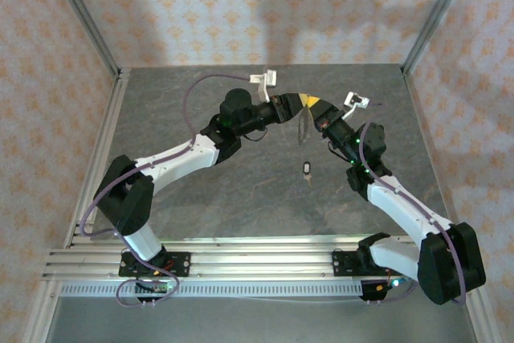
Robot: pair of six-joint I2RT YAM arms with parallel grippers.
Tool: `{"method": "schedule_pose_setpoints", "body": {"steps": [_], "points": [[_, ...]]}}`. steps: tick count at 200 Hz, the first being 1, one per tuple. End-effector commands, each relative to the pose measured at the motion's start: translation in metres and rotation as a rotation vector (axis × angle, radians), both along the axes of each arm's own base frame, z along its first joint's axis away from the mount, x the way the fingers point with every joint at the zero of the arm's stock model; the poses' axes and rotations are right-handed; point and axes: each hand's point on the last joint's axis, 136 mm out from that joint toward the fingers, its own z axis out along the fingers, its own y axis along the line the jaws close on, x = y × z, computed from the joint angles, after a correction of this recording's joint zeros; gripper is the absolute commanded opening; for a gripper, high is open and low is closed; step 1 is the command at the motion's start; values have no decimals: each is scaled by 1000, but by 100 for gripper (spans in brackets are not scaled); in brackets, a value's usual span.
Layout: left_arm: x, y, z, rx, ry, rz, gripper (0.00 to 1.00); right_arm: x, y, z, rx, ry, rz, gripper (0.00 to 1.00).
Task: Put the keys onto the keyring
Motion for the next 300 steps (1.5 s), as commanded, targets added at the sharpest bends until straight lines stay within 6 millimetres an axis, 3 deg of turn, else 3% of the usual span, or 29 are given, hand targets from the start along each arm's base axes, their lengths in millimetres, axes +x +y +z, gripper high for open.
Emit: {"method": "schedule_pose_setpoints", "body": {"steps": [1, 29, 67, 74, 98, 118, 144, 160, 239, 277, 300], "points": [[-4, -6, 24, -46, -64, -24, 30, -7, 1, 14, 13, -64, 14, 0], [-3, -7, 24, -45, -65, -27, 22, -7, 2, 12, 8, -60, 15, 0], [-3, -11, 25, -40, -74, -44, 0, -9, 5, 14, -9, -64, 34, 0], [-3, -12, 24, -35, -76, -48, 0, -9, 5, 14, -19, -63, 31, 0], [-5, -10, 26, -10, -103, -56, 0, -11, -8, 21, -90, -69, -22, 39], [-6, -4, 31, -4, -128, -78, 0, -12, -31, 30, -117, -77, -83, 49], [-11, 3, 41, 0, -170, -133, 0, -10, -53, 36, -120, -80, -118, 49], [-14, 6, 45, 6, -191, -169, 0, -8, -54, 36, -130, -81, -108, 49], [-27, 12, 60, 23, -240, -283, 0, -18, -19, 55, -116, -223, 143, 38], [-21, 16, 59, -21, -213, -249, 0, -14, -17, 53, -100, -215, 127, 33], [-19, 21, 59, -31, -208, -210, 0, -5, -26, 39, -120, -148, 50, 33]]}}
